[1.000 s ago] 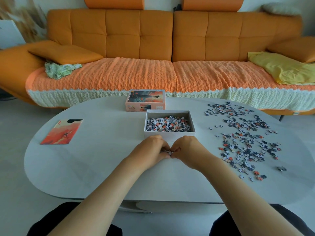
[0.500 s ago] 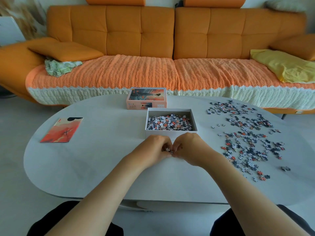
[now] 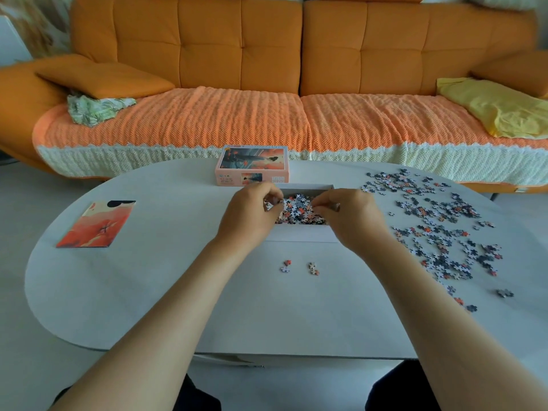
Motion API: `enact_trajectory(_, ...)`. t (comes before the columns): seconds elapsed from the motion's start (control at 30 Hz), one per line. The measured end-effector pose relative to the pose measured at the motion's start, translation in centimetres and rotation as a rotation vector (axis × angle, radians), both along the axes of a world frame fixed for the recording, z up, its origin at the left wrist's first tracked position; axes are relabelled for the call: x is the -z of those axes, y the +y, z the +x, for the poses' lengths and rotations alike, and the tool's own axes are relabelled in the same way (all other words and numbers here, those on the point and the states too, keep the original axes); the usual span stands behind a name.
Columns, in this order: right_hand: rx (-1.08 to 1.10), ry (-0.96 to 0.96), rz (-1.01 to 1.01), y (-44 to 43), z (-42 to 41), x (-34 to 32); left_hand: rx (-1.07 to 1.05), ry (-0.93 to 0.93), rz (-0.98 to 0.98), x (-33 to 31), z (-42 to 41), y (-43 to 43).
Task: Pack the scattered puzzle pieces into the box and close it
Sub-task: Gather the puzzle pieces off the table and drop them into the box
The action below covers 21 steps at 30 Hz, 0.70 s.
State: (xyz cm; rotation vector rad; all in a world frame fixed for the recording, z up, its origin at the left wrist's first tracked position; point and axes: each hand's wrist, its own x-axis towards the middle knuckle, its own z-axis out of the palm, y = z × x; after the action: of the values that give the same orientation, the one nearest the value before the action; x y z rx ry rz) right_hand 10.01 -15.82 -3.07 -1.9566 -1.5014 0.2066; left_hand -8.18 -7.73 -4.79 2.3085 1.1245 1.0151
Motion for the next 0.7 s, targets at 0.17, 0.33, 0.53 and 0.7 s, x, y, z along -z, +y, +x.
enact_trajectory(0.17,-0.065,-0.149,-0.061,0.2,0.2,0.7,0.011,0.370,0.191,2.1,0.5,1.4)
enact_trajectory(0.33,-0.234,-0.086,-0.051,-1.1,0.3,-0.5,0.049,0.313,0.264,1.8,-0.6,1.2)
enact_trajectory(0.53,-0.412,-0.145,-0.490,-2.8,-0.3,0.0,0.258,0.207,0.125,1.1,-2.0,-1.8)
enact_trajectory(0.7,-0.333,-0.112,-0.498,-3.1,-0.5,0.5,0.328,0.514,-0.096,2.2,-2.9,-2.9)
